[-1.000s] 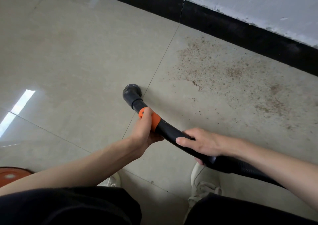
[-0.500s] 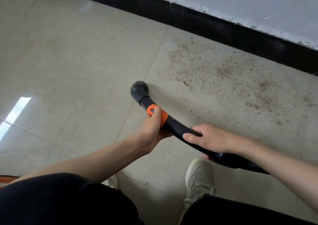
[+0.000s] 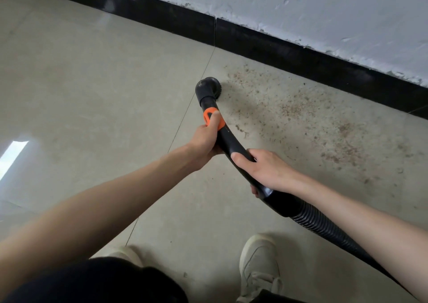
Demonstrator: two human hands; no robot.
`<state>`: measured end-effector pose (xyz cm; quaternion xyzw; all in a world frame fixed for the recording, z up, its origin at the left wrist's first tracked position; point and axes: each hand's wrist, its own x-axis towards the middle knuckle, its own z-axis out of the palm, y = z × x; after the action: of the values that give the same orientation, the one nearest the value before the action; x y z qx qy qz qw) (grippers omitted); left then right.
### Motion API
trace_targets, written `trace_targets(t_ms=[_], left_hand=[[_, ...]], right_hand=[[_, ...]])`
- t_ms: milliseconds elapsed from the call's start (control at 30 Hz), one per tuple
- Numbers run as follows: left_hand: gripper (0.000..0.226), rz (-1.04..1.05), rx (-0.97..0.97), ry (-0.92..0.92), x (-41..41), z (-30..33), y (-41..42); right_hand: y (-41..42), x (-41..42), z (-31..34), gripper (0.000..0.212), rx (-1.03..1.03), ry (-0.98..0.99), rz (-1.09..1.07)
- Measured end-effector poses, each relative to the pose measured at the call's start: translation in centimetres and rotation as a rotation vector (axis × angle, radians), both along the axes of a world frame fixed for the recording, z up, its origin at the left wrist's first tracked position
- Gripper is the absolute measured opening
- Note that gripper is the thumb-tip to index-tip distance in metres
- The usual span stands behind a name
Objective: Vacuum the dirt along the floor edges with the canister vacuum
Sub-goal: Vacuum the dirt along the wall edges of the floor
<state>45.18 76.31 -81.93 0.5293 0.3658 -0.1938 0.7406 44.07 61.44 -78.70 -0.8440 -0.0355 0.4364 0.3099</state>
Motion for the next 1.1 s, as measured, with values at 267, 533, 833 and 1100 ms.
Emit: trace_targets(t_ms=[267, 533, 833, 1100], left_hand=[[0.041, 0.002, 0.082, -0.027, 8.5, -0.8, 0.8], [0.046, -0.131, 0.109, 0.128, 10.9, 1.0, -0.8], [0.034, -0.027, -0.203, 0.144, 9.3, 13.3, -0.5], [0.031, 0.008, 0.024, 0.025, 5.1, 33.3, 2.7]], right_hand=[[1.4, 7.6, -1.1, 0.05, 0.025, -0.086, -0.017], [1.3, 7.7, 0.5, 0.048, -0.051, -0.084, -0.049], [-0.9, 8.3, 11.9, 0.043, -0.077, -0.003, -0.04], [2.2, 5.6, 29.2, 0.037, 0.061, 0.086, -0.018]])
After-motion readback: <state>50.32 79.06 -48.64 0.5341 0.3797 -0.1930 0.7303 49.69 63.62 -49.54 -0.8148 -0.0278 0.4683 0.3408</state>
